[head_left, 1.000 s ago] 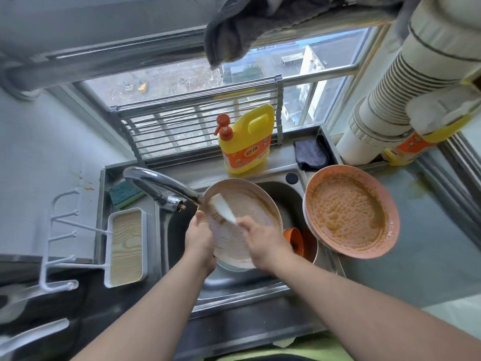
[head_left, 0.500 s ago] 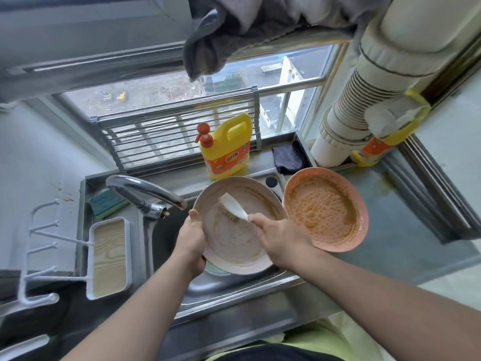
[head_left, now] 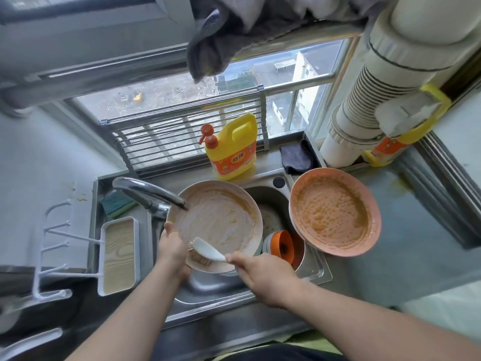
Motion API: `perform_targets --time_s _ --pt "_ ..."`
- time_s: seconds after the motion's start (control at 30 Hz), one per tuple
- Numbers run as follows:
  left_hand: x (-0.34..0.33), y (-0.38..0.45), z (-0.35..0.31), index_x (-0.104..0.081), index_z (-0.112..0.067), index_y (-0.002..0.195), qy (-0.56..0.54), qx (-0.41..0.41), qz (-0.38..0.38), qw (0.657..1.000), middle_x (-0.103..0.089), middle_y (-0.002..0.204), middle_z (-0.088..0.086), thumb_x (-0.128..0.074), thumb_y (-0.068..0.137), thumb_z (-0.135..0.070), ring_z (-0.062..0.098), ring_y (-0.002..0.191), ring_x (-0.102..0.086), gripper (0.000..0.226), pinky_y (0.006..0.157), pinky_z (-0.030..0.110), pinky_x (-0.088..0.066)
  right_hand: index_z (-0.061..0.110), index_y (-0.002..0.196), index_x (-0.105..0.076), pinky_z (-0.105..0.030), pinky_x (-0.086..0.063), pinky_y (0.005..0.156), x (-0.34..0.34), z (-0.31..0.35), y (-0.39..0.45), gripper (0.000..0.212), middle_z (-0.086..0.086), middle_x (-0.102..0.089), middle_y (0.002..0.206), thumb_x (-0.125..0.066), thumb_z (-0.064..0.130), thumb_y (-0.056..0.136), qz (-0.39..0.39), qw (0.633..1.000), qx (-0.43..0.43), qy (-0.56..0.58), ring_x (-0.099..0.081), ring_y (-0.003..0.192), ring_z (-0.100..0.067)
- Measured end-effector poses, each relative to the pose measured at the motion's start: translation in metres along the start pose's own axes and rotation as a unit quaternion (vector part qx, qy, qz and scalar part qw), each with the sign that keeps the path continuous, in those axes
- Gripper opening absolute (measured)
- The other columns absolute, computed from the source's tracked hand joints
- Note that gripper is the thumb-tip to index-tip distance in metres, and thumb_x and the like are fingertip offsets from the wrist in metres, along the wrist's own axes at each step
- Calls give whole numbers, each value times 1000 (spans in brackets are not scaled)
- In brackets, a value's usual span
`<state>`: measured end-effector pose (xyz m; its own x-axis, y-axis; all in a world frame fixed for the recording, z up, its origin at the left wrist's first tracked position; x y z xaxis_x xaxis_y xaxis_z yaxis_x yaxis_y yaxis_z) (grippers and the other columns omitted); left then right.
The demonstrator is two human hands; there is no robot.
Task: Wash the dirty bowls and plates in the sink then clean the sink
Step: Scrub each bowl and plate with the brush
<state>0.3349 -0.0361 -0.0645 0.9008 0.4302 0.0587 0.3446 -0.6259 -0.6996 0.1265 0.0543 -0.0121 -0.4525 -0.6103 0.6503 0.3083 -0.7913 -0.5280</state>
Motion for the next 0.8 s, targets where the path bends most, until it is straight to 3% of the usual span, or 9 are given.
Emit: perform_targets --time_s 0.13,0.23,0.3,0.37,0.47,0.63,0.8 --pt "-1 2 3 -54 -32 126 0 8 32 999 -71 120 4 -35 112 -54 29 107 -70 33 101 63 -53 49 135 -38 -42 -53 68 54 -60 8 26 -8 -70 91 -37 47 109 -159 984 -77 23 -68 85 -37" --pt "-31 -10 3 -51 -27 139 32 -26 85 996 -72 120 3 -35 113 -51 25 102 -73 39 93 58 -58 40 120 -49 -35 -50 61 93 -101 -14 22 3 -67 84 -50 54 104 -249 960 -94 83 -64 75 -24" --pt "-62 -30 5 -52 -27 133 62 -46 121 990 -68 120 8 -31 114 -47 27 104 -69 35 90 53 -60 37 116 -53 -29 -42 58 102 -122 -34 22 8 -66 81 -57 53 101 -267 952 -95 111 -62 72 -15" --pt "-96 -47 13 -54 -27 123 115 -65 147 980 -64 117 8 -29 115 -43 26 102 -64 31 85 45 -59 37 107 -52 -33 -41 62 103 -148 -55 20 12 -66 81 -65 48 98 -283 940 -119 145 -61 74 -10" --pt "-147 -69 29 -56 -40 113 187 -94 183 960 -65 116 -1 -30 114 -46 24 109 -62 26 103 55 -53 39 104 -50 -37 -41 68 99 -197 -83 23 13 -68 86 -71 42 95 -301 923 -195 137 -62 77 -18" --pt "-215 -83 50 -43 -43 143 348 -147 227 898 -59 129 6 -32 112 -42 27 116 -56 33 109 50 -44 34 104 -54 -41 -44 69 102 -251 -103 17 -4 -72 89 -69 36 96 -294 900 -297 121 -65 85 -37" --pt "-227 -69 52 -27 -52 157 416 -142 311 842 -50 152 6 -32 104 -64 31 138 -49 54 117 54 -39 28 102 -54 -43 -45 70 97 -258 -105 12 -12 -72 96 -62 36 100 -323 882 -325 113 -63 89 -41"
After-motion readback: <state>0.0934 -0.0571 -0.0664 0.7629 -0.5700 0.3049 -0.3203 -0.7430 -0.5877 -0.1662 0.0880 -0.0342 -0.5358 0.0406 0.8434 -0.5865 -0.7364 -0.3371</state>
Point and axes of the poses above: each hand's wrist, its own y-axis towards the middle knuckle, its own x-axis out of the back of the hand, z = x × y, the point moved 3 cm from there along y, towards the middle knuckle
